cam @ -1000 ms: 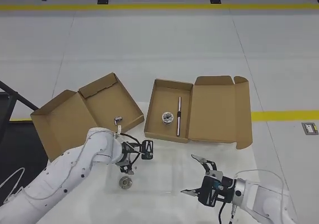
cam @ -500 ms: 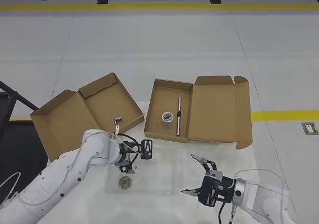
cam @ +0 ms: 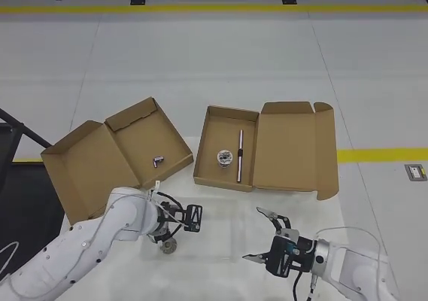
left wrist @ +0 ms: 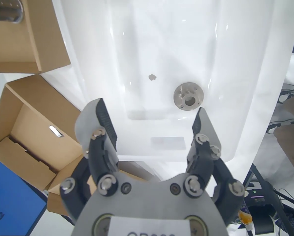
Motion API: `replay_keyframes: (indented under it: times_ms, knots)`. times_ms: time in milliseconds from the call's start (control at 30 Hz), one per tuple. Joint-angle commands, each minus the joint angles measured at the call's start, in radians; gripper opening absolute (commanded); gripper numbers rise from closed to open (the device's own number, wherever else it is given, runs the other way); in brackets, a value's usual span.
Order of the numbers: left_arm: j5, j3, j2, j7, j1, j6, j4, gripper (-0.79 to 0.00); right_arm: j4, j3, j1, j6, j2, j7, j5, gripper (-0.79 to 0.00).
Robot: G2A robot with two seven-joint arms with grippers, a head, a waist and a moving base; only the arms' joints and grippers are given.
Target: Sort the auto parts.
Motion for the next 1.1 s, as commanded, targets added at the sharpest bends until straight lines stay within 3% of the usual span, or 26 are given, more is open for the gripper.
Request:
replay_keyframes:
  times_ms: [0,200,400,567,1067]
  knots:
    - [-0.009,0.026,0.005,-0.014,-0.012,0.014,0.004,-0.305,0.0,0.0,0.0,0.0,0.0,0.0,0.0,0.0]
    - [-0.04,0.126,0.016,-0.028,-0.059,0.029,0.021,-0.302,0.0,0.0,0.0,0.0,0.0,0.0,0.0,0.0]
    - [-0.082,0.263,0.021,-0.035,-0.135,0.035,0.044,-0.394,0.0,0.0,0.0,0.0,0.0,0.0,0.0,0.0]
    - [-0.151,0.362,0.017,-0.025,-0.209,0.025,0.066,-0.413,0.0,0.0,0.0,0.0,0.0,0.0,0.0,0.0]
    - [-0.089,0.372,-0.043,-0.007,-0.166,0.007,0.147,-0.425,0.0,0.0,0.0,0.0,0.0,0.0,0.0,0.0]
